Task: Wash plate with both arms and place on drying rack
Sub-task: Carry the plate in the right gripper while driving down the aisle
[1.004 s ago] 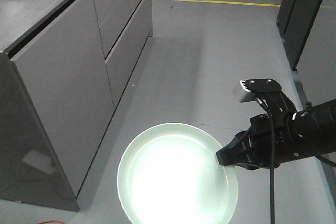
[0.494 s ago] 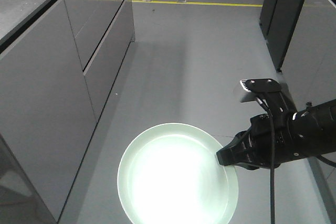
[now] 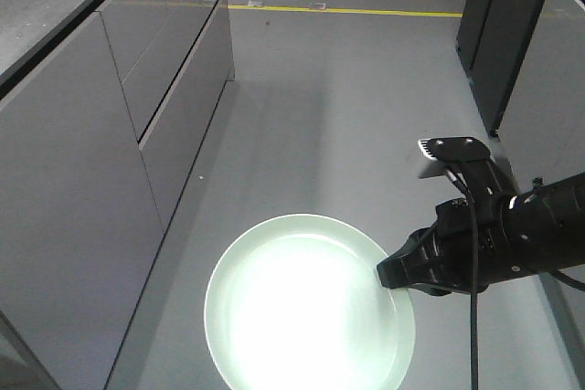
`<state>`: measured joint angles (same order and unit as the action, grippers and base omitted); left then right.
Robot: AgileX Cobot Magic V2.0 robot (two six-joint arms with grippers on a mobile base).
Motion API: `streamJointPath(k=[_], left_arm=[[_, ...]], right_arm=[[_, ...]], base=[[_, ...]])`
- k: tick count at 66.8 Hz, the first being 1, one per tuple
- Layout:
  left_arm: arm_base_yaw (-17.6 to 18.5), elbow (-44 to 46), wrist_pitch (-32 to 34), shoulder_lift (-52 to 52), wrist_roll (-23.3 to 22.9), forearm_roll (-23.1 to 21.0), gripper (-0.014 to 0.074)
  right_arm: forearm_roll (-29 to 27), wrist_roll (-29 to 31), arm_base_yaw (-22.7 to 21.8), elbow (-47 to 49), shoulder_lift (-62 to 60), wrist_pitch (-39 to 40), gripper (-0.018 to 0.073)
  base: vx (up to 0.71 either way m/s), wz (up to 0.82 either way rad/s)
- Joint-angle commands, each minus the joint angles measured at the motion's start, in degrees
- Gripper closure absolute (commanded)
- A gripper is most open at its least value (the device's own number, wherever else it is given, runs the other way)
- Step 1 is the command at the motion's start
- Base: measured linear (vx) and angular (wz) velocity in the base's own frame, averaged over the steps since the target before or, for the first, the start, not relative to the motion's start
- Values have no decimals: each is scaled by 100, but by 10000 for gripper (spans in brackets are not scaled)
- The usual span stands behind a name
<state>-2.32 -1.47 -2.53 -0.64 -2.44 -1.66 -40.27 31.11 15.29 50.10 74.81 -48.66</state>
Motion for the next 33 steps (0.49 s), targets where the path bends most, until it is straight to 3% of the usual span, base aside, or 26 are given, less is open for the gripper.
streamJointPath(k=[1,33], left_arm=[[44,152,436,-81,-3,-43,603],[44,152,436,-81,-3,-43,603]], right_arm=[[-241,54,1,148,-158,98,561],[-241,54,1,148,-158,98,561]], base=[[19,5],[18,-1]])
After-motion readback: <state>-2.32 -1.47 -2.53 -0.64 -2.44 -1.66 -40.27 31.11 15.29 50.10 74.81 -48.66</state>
